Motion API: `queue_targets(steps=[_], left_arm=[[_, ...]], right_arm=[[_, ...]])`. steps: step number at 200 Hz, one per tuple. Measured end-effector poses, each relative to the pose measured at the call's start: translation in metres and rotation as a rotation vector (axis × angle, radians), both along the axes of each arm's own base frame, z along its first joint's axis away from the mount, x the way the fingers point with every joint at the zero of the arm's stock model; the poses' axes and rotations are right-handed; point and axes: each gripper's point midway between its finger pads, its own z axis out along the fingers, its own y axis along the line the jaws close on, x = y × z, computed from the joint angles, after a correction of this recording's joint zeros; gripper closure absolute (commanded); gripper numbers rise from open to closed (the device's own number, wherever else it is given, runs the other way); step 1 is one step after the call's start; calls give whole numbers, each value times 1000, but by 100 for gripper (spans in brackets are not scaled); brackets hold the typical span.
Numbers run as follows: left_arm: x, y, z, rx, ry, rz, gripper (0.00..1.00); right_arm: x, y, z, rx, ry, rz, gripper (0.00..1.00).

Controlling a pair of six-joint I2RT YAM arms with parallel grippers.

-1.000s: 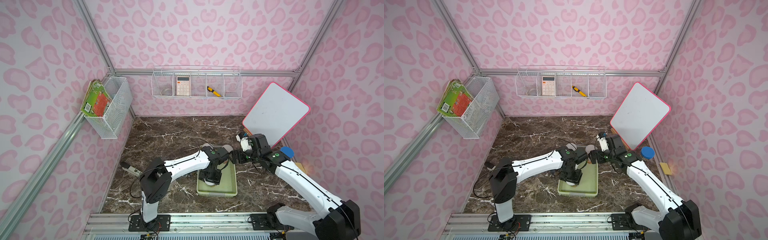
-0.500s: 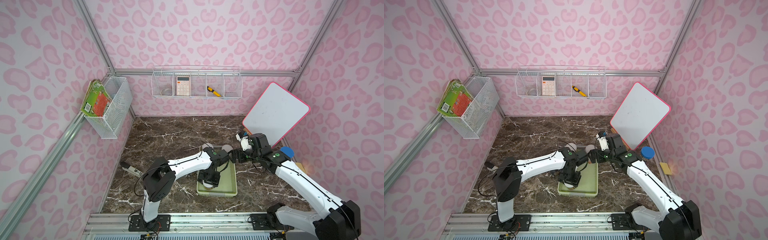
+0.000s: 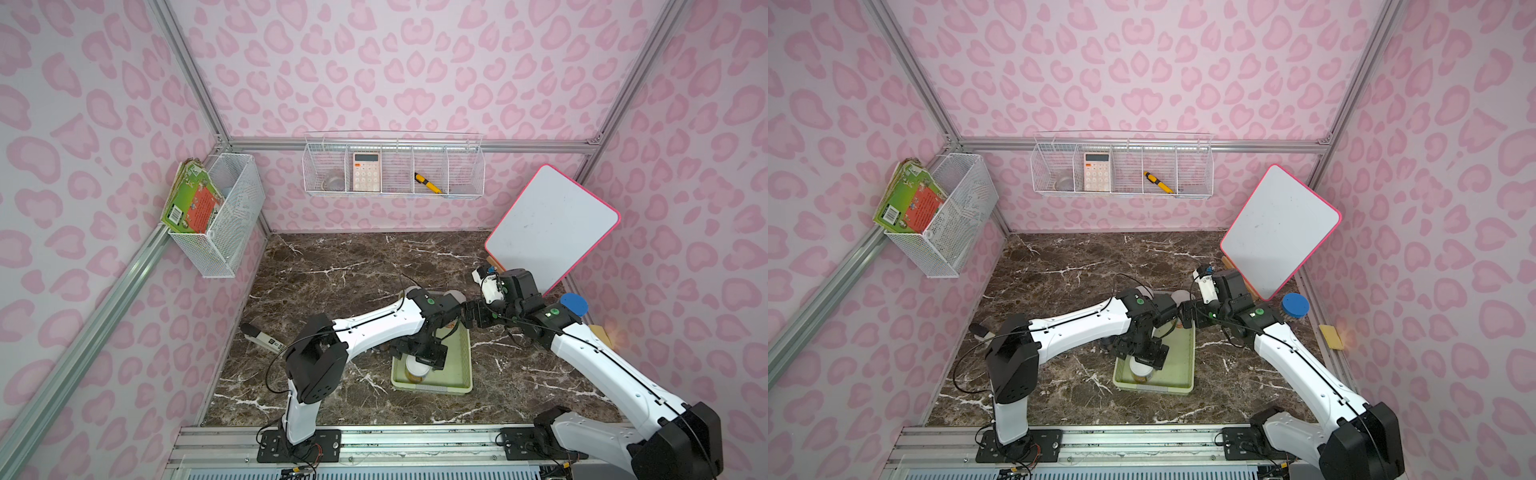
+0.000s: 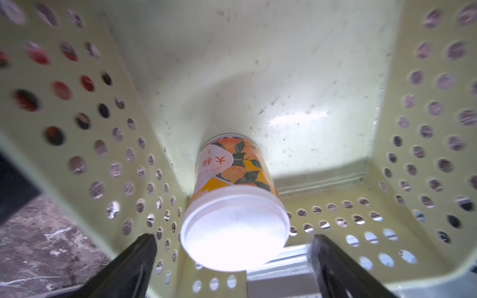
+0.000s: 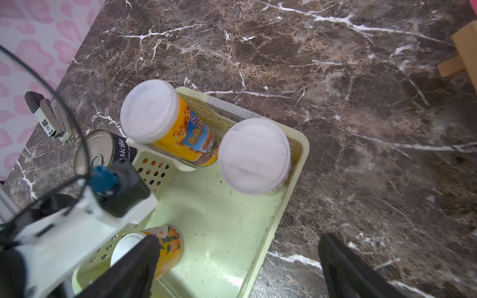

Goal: Put the canned food in the basket
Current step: Place the canned food in the basket, then pick up the canned food from the center of the board.

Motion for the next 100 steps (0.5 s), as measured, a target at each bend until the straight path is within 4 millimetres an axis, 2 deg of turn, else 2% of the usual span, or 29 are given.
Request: queue_targets(steps=[26,47,61,71,89,100], left_arm=[[8,-6,48,-97,-100,11,1],[14,10,92,-148,-213,71,1],[20,38,119,-149,-298,137,1],[27,68,130,-145,-350,201,1],[34,130,124,-106,-380,333,1],[37,158,116,-90,-380,402,1]], right_arm=[[3,0,9,9,-19,-1,1],[9,6,25,31,-48,11,2],[12,13,35,44,-59,27,2],[14,20,40,51,-64,46,2],[15,36,45,54,-64,83,2],[15,47,45,50,-57,106,2]])
